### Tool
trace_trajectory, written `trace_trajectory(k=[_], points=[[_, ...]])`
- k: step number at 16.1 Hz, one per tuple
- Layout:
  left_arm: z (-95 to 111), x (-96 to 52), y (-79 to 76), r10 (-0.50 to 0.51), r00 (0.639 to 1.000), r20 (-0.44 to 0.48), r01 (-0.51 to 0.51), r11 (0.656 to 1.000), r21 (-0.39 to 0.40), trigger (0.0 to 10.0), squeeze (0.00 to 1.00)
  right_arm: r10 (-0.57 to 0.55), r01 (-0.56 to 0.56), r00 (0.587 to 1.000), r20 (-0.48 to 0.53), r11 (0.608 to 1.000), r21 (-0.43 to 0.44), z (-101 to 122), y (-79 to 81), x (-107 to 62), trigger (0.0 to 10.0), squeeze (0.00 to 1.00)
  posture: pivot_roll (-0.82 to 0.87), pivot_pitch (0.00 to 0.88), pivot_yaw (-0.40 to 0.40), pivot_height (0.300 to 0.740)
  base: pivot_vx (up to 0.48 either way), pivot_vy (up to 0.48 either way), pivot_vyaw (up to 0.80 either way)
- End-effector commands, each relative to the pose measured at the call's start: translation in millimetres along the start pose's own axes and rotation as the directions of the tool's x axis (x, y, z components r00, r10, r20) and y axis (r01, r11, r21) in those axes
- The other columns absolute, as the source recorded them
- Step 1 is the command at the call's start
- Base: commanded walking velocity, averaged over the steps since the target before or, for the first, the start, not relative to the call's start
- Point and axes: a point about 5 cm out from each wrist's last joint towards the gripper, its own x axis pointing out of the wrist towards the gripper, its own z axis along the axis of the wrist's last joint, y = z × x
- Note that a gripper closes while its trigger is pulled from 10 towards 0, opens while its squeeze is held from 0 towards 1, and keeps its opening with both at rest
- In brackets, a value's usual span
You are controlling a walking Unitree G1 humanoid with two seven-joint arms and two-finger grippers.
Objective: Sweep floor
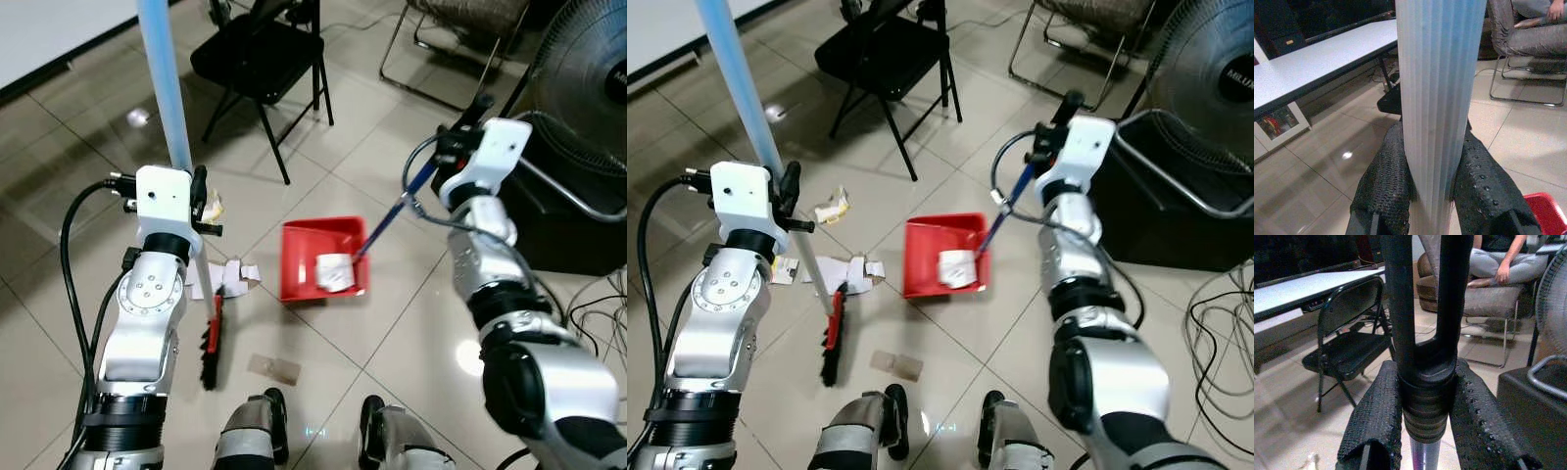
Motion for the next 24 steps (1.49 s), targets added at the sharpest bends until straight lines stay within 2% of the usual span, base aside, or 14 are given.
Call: trace_trajectory(k=[1, 5, 8, 12, 19, 24], points=[[1, -1.4, 5.4, 0.035, 0.999, 0.027, -0.035, 0.999, 0.000, 10.0, 0.00, -0.008, 0.007, 1.000, 0.023, 1.000, 0.025, 3, 1.0, -1.0, 10.0, 0.00, 0.03, 0.138, 0.040, 0.740, 0.000, 0.000, 0.00], [0, 0.1, 4.0, 0.041, 0.999, 0.027, -0.041, 0.999, -0.001, 10.0, 0.00, -0.026, 0.026, 1.000, 0.006, 0.999, 0.028, -3, -0.4, -5.8, 10.0, 0.00, 0.04, 0.152, 0.045, 0.740, 0.000, 0.000, 0.00], [3, 1.5, 11.8, 0.055, 0.998, 0.032, -0.056, 0.998, 0.031, 10.0, 0.00, -0.024, 0.023, 1.000, 0.011, 0.999, 0.032, -3, 1.8, -6.5, 10.0, 0.00, 0.04, 0.162, 0.052, 0.740, 0.000, 0.000, 0.15], [10, 1.6, 22.5, 0.067, 0.997, 0.050, -0.070, 0.996, 0.060, 10.0, 0.00, -0.022, 0.022, 1.000, 0.004, 0.999, 0.049, -7, 5.2, -9.5, 10.0, 0.00, 0.05, 0.180, 0.068, 0.740, 0.000, 0.000, 0.74], [17, 3.9, 25.1, 0.064, 0.996, 0.062, -0.069, 0.994, 0.087, 10.0, 0.00, -0.030, 0.030, 1.000, 0.004, 0.998, 0.052, -6, 4.4, -9.8, 10.0, 0.00, 0.06, 0.200, 0.078, 0.740, 0.000, 0.000, 0.80], [16, 2.5, 24.2, 0.063, 0.997, 0.047, -0.066, 0.995, 0.074, 10.0, 0.00, -0.039, 0.039, 0.999, 0.000, 0.998, 0.057, -8, 3.9, -11.0, 10.0, 0.00, 0.06, 0.210, 0.086, 0.740, 0.000, 0.000, 0.80]])
